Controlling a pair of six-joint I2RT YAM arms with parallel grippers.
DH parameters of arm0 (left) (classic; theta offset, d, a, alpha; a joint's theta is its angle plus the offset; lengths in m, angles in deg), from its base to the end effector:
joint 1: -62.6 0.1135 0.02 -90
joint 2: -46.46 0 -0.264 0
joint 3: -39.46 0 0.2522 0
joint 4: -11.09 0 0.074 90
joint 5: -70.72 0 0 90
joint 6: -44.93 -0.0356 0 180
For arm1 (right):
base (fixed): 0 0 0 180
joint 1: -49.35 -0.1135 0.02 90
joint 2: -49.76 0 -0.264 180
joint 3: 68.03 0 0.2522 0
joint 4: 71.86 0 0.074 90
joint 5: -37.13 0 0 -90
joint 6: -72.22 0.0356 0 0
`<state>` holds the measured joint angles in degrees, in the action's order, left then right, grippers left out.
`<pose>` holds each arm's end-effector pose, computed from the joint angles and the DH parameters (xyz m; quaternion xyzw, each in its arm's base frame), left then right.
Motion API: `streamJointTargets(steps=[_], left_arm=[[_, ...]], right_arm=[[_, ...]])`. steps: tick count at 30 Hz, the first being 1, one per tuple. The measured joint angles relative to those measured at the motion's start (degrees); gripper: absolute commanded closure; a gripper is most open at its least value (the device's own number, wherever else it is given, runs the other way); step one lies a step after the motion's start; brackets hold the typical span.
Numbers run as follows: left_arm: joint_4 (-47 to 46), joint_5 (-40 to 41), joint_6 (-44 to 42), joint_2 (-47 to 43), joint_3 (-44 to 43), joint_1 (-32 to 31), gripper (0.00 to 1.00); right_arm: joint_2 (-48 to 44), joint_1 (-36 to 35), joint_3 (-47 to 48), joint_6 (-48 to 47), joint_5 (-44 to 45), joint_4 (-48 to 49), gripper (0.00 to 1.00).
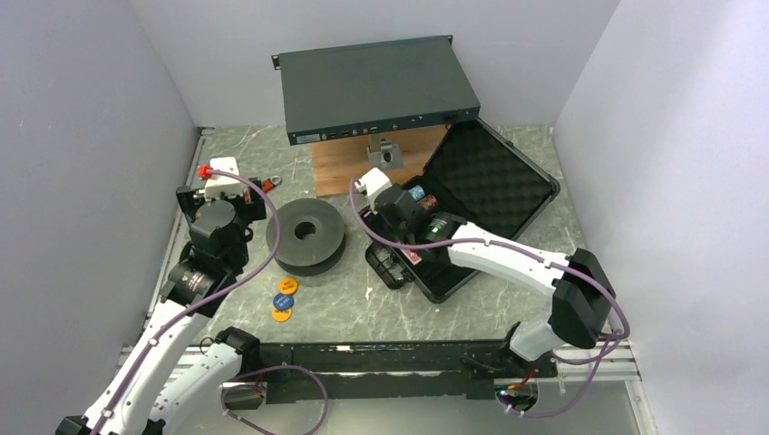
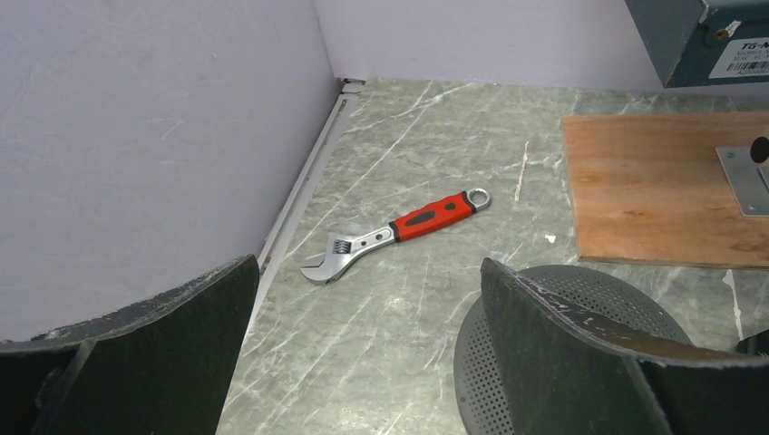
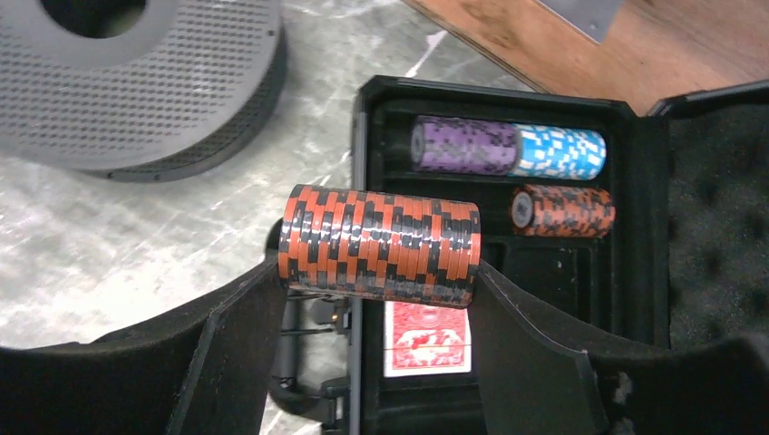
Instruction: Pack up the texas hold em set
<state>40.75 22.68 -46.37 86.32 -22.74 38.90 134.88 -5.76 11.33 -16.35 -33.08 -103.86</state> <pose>0.1472 -0.0386 0.3658 -0.0792 0.7356 0.1439 0.6572 0.2006 0.2666 0.2854 -0.3319 0.8234 0.0695 0.4551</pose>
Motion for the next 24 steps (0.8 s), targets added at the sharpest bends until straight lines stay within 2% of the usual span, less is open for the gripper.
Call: streamJointTargets(steps=[16, 24], left_arm=[[0.07, -1.6, -0.07, 0.37, 0.0, 0.0, 0.01], [0.07, -2.67, -0.07, 0.48, 0.0, 0.0, 0.01]], right_arm=[[3.06, 15.08, -2.23, -6.6, -9.11, 4.7, 1.0], [6.23, 18.18, -2.23, -7.58, -14.84, 5.25, 1.0]])
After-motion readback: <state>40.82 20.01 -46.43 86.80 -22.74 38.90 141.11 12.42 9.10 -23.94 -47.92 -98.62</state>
